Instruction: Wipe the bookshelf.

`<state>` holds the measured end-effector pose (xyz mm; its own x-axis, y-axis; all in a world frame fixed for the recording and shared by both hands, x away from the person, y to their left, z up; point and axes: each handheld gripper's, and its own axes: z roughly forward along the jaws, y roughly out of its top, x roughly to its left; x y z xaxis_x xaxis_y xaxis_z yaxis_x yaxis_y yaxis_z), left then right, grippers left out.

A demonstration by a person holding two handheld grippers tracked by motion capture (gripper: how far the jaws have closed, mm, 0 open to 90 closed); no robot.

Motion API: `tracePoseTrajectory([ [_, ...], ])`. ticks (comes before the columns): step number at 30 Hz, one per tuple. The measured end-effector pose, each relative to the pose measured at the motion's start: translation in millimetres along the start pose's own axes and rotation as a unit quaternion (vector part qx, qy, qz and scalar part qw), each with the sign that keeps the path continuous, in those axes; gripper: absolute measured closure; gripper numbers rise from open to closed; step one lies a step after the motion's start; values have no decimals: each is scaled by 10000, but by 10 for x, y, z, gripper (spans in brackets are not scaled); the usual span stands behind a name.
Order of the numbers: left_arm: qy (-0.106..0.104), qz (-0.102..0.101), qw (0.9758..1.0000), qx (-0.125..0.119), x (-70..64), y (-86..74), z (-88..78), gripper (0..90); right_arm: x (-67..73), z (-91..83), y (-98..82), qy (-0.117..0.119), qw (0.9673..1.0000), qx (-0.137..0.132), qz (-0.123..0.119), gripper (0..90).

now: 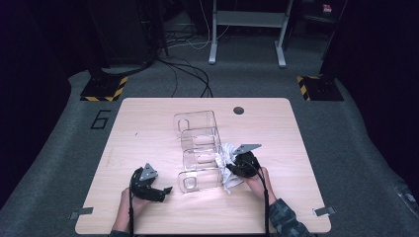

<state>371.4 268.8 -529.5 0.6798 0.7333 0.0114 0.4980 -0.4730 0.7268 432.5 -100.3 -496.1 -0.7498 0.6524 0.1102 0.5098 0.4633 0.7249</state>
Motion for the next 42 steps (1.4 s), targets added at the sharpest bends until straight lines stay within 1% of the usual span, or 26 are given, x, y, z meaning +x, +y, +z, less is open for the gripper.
tracePoseTrajectory([
  [1,-1,-1,10000,0,0,0,0,87,17,-11,-17,11,10000,0,-5,845],
  [2,-2,-3,10000,2,0,0,0,87,39,-26,-34,28,10000,13,47,844],
  [9,-1,-2,10000,-1,0,0,0,87,158,-118,-150,151,9999,38,-53,844],
  [10,-1,0,10000,2,0,0,0,87,163,-138,-162,198,9997,80,-118,844],
  [14,0,1,10000,2,0,0,0,87,183,-217,-196,259,9996,109,-88,844],
  [16,-1,-1,10000,0,0,0,0,87,171,-271,-210,229,9997,52,-110,844],
  [18,0,-1,10000,-1,0,0,0,87,150,-329,-217,200,9998,-35,-80,844],
  [20,-1,-3,10000,0,0,0,0,87,136,-391,-225,146,9998,-140,2,844],
  [21,0,-3,10000,-1,0,0,0,87,123,-420,-227,118,9997,-209,-10,844],
  [25,-1,0,10000,0,0,0,0,87,96,-564,-228,-84,9991,-402,64,844],
  [27,-1,0,10000,1,0,0,0,87,71,-628,-223,-211,9984,-519,51,844],
  [31,7,24,10000,5,4,1,-1,87,-13,-778,-216,-532,9956,-747,170,843],
  [32,-2,-4,10000,1,-1,0,0,87,-36,-820,-216,-616,9949,-772,203,843],
  [33,1,0,10000,0,0,0,0,87,-62,-857,-215,-711,9937,-841,213,843],
  [35,7,22,10000,3,3,1,-1,87,-104,-933,-216,-894,9918,-881,240,842],
  [38,7,22,10000,4,4,2,-1,87,-169,-1047,-230,-1207,9879,-936,286,838],
  [39,2,8,10000,2,2,1,0,87,-207,-1081,-240,-1257,9868,-974,305,838],
  [40,7,24,10000,6,4,2,-1,87,-234,-1112,-253,-1379,9848,-1000,350,837],
  [41,7,22,10000,5,3,1,-1,87,-263,-1133,-268,-1478,9833,-996,371,836],
  [42,7,21,10000,5,3,2,-1,87,-300,-1157,-286,-1516,9827,-973,423,835],
])
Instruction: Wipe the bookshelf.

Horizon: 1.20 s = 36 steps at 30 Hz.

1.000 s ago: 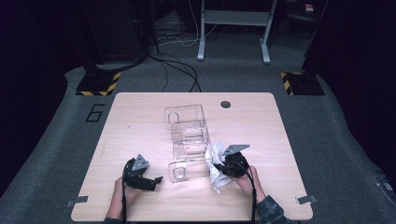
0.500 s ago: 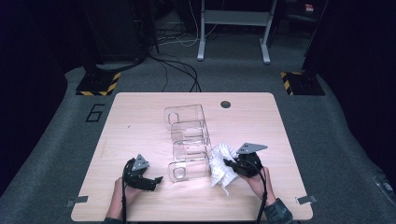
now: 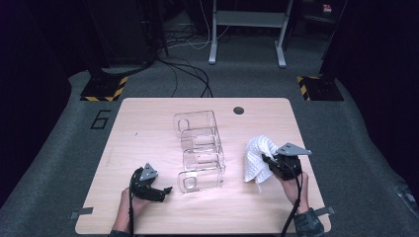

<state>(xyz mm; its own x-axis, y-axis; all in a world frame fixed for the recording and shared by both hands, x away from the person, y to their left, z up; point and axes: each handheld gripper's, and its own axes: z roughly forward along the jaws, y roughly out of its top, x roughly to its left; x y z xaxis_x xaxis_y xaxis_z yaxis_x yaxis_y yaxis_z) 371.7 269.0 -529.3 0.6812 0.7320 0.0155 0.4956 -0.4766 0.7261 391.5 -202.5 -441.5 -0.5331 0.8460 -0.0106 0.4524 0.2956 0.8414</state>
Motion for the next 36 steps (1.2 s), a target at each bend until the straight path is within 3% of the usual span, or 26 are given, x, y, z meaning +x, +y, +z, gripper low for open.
tracePoseTrajectory([
  [2,0,1,10000,0,0,0,0,87,-81,2,-32,-222,9997,105,2,831],
  [11,-7,-21,10000,-3,-4,-1,1,87,-268,182,-218,-453,9980,384,233,788],
  [14,-7,-23,10000,-4,-4,-1,1,87,-280,208,-253,-479,9974,428,324,692],
  [16,-1,-7,10000,-2,-2,-1,1,87,-276,186,-260,-529,9971,396,385,574],
  [23,8,-15,10000,-17,-4,-3,0,87,-243,-15,-310,-689,9967,204,388,296],
  [30,11,-16,10000,-17,-5,-4,0,87,-215,-199,-546,-739,9960,198,462,161],
  [36,11,-14,10000,-16,-5,-4,0,87,-213,-267,-860,-915,9928,453,625,112],
])
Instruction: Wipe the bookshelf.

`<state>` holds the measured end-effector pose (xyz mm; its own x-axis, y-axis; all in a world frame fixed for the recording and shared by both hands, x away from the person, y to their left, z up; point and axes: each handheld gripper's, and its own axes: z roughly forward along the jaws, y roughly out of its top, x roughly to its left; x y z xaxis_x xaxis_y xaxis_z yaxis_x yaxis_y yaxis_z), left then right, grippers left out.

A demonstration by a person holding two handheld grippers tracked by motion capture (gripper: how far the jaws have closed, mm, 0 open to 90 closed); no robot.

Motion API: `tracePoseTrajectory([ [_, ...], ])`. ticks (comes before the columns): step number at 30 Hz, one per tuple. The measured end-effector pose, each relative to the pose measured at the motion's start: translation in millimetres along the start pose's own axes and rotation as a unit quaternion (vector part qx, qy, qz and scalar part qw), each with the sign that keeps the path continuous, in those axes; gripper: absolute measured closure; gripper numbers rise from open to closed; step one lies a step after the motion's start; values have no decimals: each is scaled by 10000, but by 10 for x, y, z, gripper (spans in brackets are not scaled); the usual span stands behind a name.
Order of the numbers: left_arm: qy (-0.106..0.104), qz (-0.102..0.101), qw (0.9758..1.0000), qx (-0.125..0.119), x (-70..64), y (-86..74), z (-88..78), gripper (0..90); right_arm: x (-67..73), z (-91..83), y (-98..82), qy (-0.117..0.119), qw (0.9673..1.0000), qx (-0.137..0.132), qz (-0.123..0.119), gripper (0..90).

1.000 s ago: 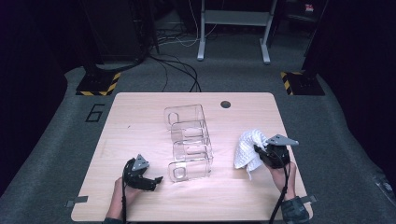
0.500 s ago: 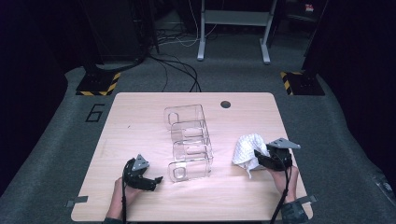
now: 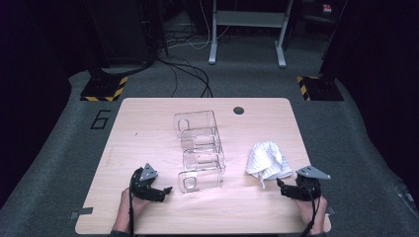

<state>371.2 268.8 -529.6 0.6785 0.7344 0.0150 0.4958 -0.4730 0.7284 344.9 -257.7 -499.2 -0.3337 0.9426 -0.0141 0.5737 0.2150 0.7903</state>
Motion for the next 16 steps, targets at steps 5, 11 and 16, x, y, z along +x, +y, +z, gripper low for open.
tracePoseTrajectory([
  [5,-3,-1,10000,-5,1,0,1,87,-61,44,-175,-133,9994,317,22,54],
  [11,-4,-3,10000,-1,1,1,0,87,-95,122,-251,-226,9981,570,-98,19],
  [16,-9,-18,10000,-2,-1,0,1,87,-99,116,-283,-243,9986,471,-17,14],
])
